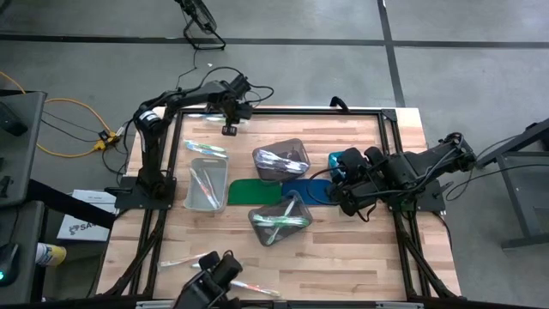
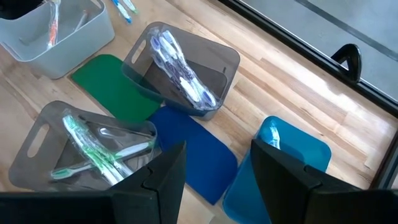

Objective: Pick & Place Toothbrushes
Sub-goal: Put the green toothbrush into the bottom black bin

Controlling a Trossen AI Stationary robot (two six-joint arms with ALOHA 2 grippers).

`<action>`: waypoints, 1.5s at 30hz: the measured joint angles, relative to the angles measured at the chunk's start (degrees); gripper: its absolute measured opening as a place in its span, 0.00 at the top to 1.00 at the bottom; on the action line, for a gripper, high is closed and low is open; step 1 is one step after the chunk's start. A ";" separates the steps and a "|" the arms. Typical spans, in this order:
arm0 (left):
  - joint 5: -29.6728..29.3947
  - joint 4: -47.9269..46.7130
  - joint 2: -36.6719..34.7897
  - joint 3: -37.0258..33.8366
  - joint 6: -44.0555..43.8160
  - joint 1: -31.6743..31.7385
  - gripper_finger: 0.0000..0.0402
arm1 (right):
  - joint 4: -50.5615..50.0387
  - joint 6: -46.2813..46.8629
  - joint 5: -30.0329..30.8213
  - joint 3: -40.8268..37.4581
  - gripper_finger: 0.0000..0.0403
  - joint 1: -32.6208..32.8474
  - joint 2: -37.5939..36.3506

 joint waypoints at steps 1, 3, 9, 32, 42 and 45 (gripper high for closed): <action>0.42 -1.00 -0.73 0.04 0.00 -0.02 1.00 | -0.01 -0.39 -0.02 0.00 0.57 0.00 0.00; 2.54 -3.55 -2.16 0.77 -0.04 -0.02 1.00 | -0.01 -0.75 0.00 0.00 0.57 0.00 0.00; 9.23 -9.09 -7.70 3.91 -2.58 -0.02 1.00 | -0.01 -4.01 0.51 0.00 0.57 -0.77 0.00; 14.85 -7.34 -23.73 14.05 -18.39 -9.59 1.00 | 22.49 -57.54 -16.27 -0.55 0.57 -22.94 -1.49; 14.65 -5.29 -24.47 18.85 -27.31 -13.86 1.00 | 37.59 -68.98 -30.69 -7.35 0.57 -37.44 -1.42; 14.54 -1.18 -24.76 19.57 -29.63 -15.37 1.00 | 44.85 -71.14 -37.68 -9.47 0.57 -40.18 -1.42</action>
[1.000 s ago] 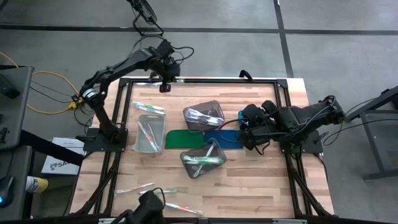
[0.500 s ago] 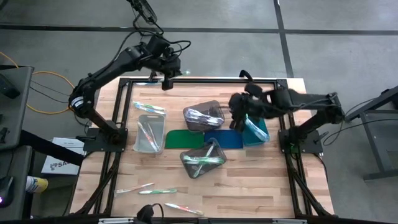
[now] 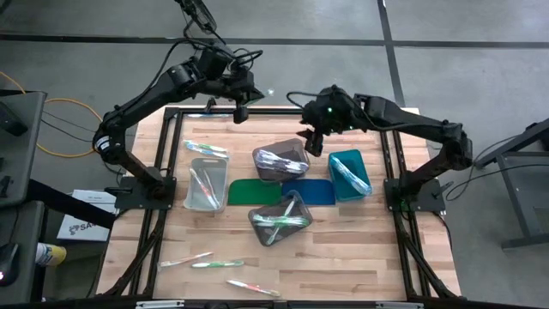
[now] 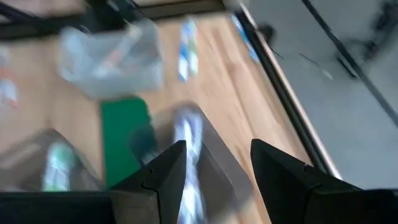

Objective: Pick & Place Toothbrushes
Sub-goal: Put the green toothbrush into the bottom black bin

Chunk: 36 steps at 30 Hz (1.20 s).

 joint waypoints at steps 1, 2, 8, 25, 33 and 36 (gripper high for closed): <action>0.34 1.29 0.01 0.06 -0.53 -0.33 1.00 | 2.95 -0.49 -2.29 -0.98 0.57 -0.72 0.00; 0.78 2.69 0.08 0.08 -1.04 -0.68 1.00 | 5.82 -0.79 -4.57 -1.93 0.57 -1.32 0.00; 4.91 11.59 0.09 0.03 -1.84 -1.15 1.00 | 20.10 -1.96 -7.66 -6.63 0.57 -3.01 0.00; 18.06 26.81 0.11 -0.08 -2.32 -1.07 1.00 | 40.94 -0.53 -0.24 -7.95 0.57 -3.74 0.78; 23.34 27.65 0.11 -0.10 -2.32 -1.07 1.00 | 43.44 0.28 1.44 -7.95 0.61 -3.71 1.66; 24.41 27.63 0.11 -0.10 -2.30 -1.07 1.00 | 43.52 0.28 1.93 -7.93 0.69 -3.74 1.62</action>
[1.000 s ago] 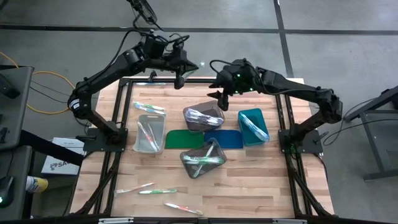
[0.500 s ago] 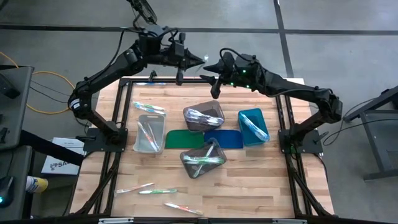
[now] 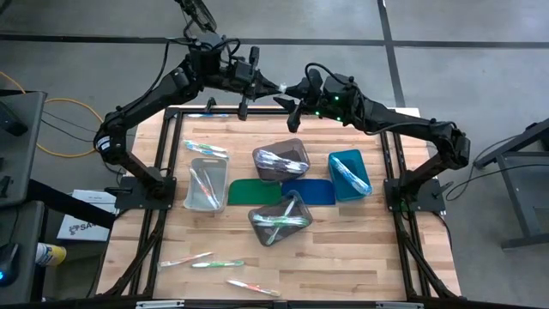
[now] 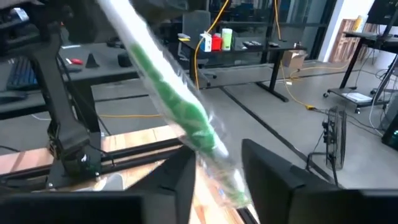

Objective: Pick & Place Toothbrushes
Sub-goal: Put the green toothbrush into the bottom black bin

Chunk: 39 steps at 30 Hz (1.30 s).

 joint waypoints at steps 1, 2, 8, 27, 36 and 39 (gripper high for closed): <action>0.02 -0.01 0.00 -0.02 0.00 0.00 1.00 | -0.11 0.00 0.00 0.00 0.73 0.00 0.00; 0.03 0.01 0.01 -0.02 0.00 0.00 1.00 | -0.21 0.00 -0.01 0.00 0.76 0.00 0.00; -0.19 0.26 0.00 -0.02 0.00 0.07 1.00 | -0.46 -0.36 -3.46 -0.02 0.91 0.25 0.04; -1.29 -0.53 -0.78 -0.07 8.64 0.01 0.67 | -8.67 6.00 -4.91 0.09 0.91 0.15 -2.14; -1.61 -0.55 -1.01 -0.02 8.89 0.00 0.55 | -20.43 6.99 -5.47 0.02 0.91 2.50 -8.49; -1.93 -3.21 -1.64 -0.02 8.16 0.00 0.56 | -25.50 7.58 -6.54 0.02 0.91 3.64 -10.94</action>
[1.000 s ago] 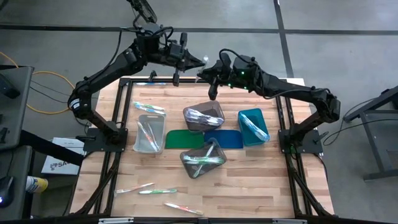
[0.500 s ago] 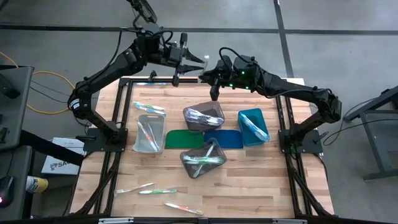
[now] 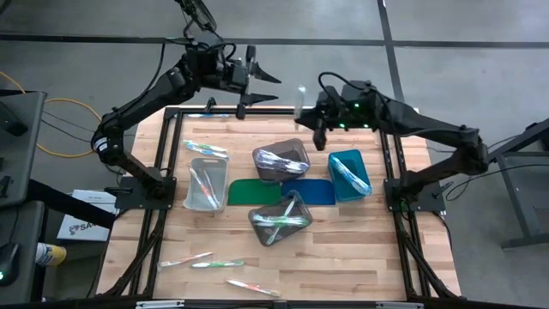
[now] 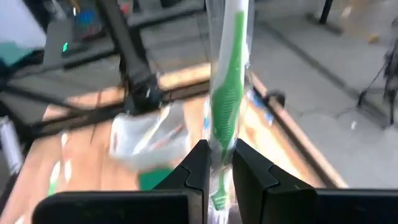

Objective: Pick & Place Toothbrushes
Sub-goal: Put the green toothbrush into the bottom black bin

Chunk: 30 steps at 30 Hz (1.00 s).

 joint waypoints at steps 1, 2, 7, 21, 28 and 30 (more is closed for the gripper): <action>-0.86 -1.26 -0.50 0.00 -0.30 0.00 0.56 | -2.37 0.63 -0.55 0.00 0.91 0.24 -0.83; -1.74 -2.40 -1.25 0.00 -0.56 0.00 0.57 | -4.29 1.28 -1.20 0.00 0.91 0.41 -1.60; -11.42 -12.89 -6.03 0.11 -1.19 -2.41 0.62 | -13.26 4.12 -2.14 0.02 0.91 3.90 -4.09; -42.57 -35.14 -11.32 0.09 -7.30 -24.61 0.75 | -21.82 10.45 -0.63 0.00 0.91 19.53 -0.32; -50.20 -42.33 -11.53 0.06 -10.17 -33.49 0.75 | -19.23 15.89 -3.36 0.00 0.91 23.06 7.84; -51.45 -44.37 -12.30 -0.02 -11.60 -35.43 0.75 | -18.42 17.60 -4.73 0.06 0.91 23.14 10.35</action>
